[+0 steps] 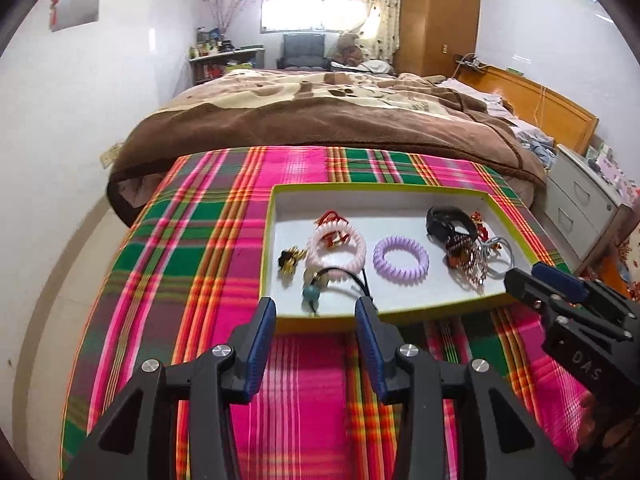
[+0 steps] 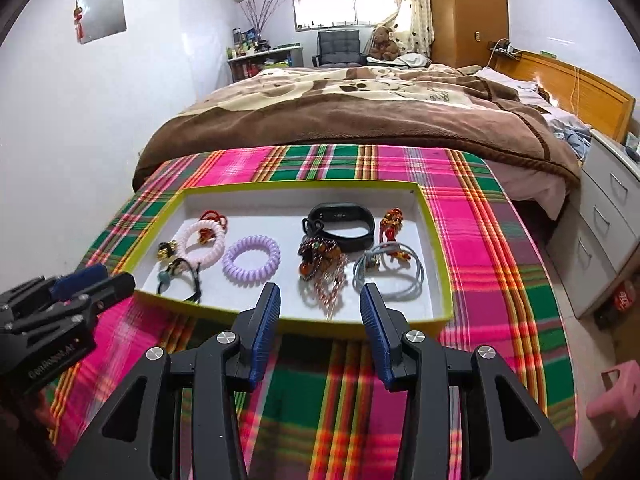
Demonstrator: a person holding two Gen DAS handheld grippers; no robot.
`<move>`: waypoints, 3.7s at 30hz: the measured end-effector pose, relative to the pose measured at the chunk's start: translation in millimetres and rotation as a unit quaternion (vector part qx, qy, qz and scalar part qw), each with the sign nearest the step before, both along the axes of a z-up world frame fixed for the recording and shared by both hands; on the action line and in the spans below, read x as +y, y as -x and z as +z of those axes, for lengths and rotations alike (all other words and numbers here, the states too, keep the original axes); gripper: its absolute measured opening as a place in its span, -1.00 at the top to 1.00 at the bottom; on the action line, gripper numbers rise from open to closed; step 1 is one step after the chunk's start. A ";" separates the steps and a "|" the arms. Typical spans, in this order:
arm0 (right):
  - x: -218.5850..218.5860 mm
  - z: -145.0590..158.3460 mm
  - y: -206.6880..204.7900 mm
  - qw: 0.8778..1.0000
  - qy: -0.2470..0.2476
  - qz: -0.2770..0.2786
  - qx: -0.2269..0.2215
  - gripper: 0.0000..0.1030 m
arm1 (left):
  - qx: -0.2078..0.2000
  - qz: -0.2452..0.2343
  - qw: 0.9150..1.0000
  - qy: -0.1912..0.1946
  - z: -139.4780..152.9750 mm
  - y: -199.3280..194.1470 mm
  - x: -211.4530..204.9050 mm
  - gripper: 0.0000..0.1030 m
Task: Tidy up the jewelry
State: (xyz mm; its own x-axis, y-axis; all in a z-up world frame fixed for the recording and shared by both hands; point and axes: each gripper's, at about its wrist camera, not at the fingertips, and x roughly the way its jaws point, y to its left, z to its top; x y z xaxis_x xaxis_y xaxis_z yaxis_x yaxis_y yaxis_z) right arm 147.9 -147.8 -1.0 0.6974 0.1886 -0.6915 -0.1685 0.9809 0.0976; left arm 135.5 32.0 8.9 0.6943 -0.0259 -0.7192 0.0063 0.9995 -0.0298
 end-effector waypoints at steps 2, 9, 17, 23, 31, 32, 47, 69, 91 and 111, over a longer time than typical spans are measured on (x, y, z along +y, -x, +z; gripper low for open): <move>0.2 2.7 7.9 1.000 -0.006 0.001 -0.004 0.17 | -0.001 0.000 1.000 0.001 0.8 9.1 -1.3 0.21; 0.1 8.3 36.3 1.000 -0.013 0.001 -0.016 0.16 | -0.018 0.010 1.000 -0.011 7.8 42.2 -8.0 0.21; 0.8 9.7 55.5 1.000 -0.010 -0.006 -0.024 -0.07 | -0.017 0.004 1.000 -0.009 9.9 60.8 -17.3 0.21; -1.5 8.7 62.8 1.000 -0.016 -0.010 -0.022 -0.07 | -0.020 0.005 1.000 0.005 11.3 66.6 -17.6 0.21; -1.8 8.5 67.8 1.000 -0.019 -0.010 -0.022 -0.07 | -0.028 0.009 1.000 -0.004 14.8 72.0 -21.8 0.21; -1.4 8.6 68.4 1.000 -0.018 -0.009 -0.022 -0.07 | -0.028 0.009 1.000 -0.005 14.9 71.9 -22.3 0.21; 0.0 9.8 70.5 1.000 -0.018 -0.007 -0.021 -0.07 | -0.024 0.010 1.000 -0.005 14.8 72.9 -22.9 0.21; 0.4 10.3 71.6 1.000 -0.020 -0.007 -0.018 -0.07 | -0.019 0.007 1.000 -0.004 12.6 71.2 -23.2 0.21; 0.1 8.8 70.6 1.000 -0.022 -0.007 -0.016 -0.07 | -0.015 0.008 1.000 -0.004 11.6 70.5 -22.7 0.21; 0.5 8.4 70.6 1.000 -0.021 -0.008 -0.013 -0.07 | -0.013 0.006 1.000 -0.004 9.8 69.8 -22.6 0.21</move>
